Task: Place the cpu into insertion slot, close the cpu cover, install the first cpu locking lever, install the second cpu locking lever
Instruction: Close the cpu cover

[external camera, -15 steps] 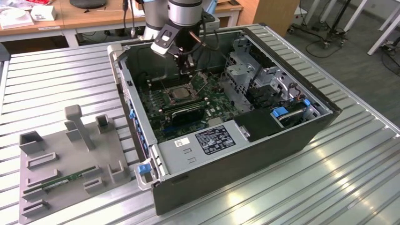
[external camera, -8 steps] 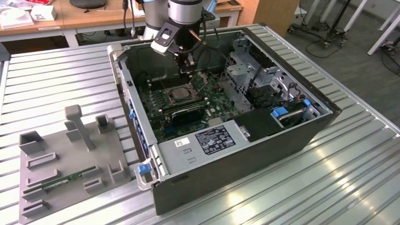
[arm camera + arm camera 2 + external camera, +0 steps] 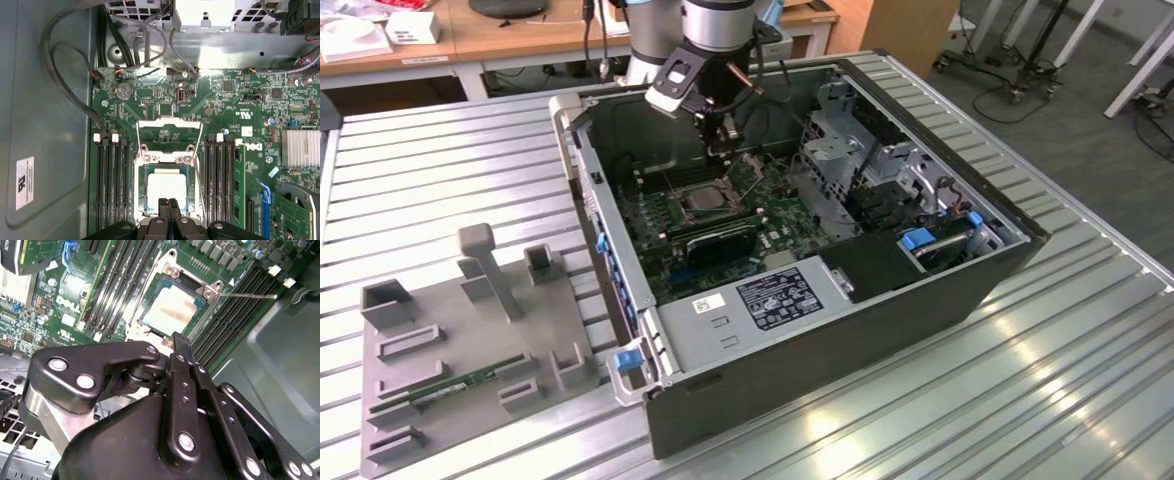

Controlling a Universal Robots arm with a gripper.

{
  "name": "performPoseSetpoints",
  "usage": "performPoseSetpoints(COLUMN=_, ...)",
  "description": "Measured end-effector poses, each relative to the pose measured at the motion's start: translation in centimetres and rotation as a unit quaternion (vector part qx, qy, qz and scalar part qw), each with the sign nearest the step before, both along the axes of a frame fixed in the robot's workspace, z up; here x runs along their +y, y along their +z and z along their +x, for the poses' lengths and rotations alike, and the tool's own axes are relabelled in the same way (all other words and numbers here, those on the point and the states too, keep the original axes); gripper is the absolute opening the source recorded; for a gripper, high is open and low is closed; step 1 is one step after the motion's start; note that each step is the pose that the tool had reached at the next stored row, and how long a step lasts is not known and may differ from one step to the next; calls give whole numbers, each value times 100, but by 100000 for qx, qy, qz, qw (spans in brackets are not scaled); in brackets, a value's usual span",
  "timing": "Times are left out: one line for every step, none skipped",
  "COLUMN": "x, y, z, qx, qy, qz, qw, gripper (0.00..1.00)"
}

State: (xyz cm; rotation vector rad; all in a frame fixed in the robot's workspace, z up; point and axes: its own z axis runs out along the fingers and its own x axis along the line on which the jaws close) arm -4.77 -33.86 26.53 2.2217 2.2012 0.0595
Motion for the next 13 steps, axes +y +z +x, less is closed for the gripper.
performPoseSetpoints(x=0, y=0, z=16, qx=0, qy=2, qz=1, qw=100000, gripper=11)
performPoseSetpoints(x=0, y=0, z=34, qx=-1, qy=-3, qz=2, qw=100000, gripper=11)
performPoseSetpoints(x=0, y=0, z=52, qx=-2, qy=-1, qz=1, qw=100000, gripper=11)
performPoseSetpoints(x=0, y=0, z=73, qx=-2, qy=3, qz=2, qw=100000, gripper=11)
performPoseSetpoints(x=0, y=0, z=93, qx=-3, qy=4, qz=4, qw=100000, gripper=11)
performPoseSetpoints(x=0, y=0, z=113, qx=-3, qy=3, qz=4, qw=100000, gripper=11)
performPoseSetpoints(x=0, y=0, z=133, qx=-1, qy=0, qz=1, qw=100000, gripper=11)
performPoseSetpoints(x=0, y=0, z=154, qx=-2, qy=-2, qz=2, qw=100000, gripper=11)
performPoseSetpoints(x=0, y=0, z=176, qx=-1, qy=-1, qz=3, qw=100000, gripper=11)
performPoseSetpoints(x=0, y=0, z=200, qx=-2, qy=6, qz=3, qw=100000, gripper=11)
performPoseSetpoints(x=0, y=0, z=225, qx=-3, qy=5, qz=3, qw=100000, gripper=11)
performPoseSetpoints(x=0, y=0, z=249, qx=-4, qy=0, qz=6, qw=100000, gripper=11)
performPoseSetpoints(x=0, y=0, z=273, qx=-4, qy=-2, qz=7, qw=100000, gripper=11)
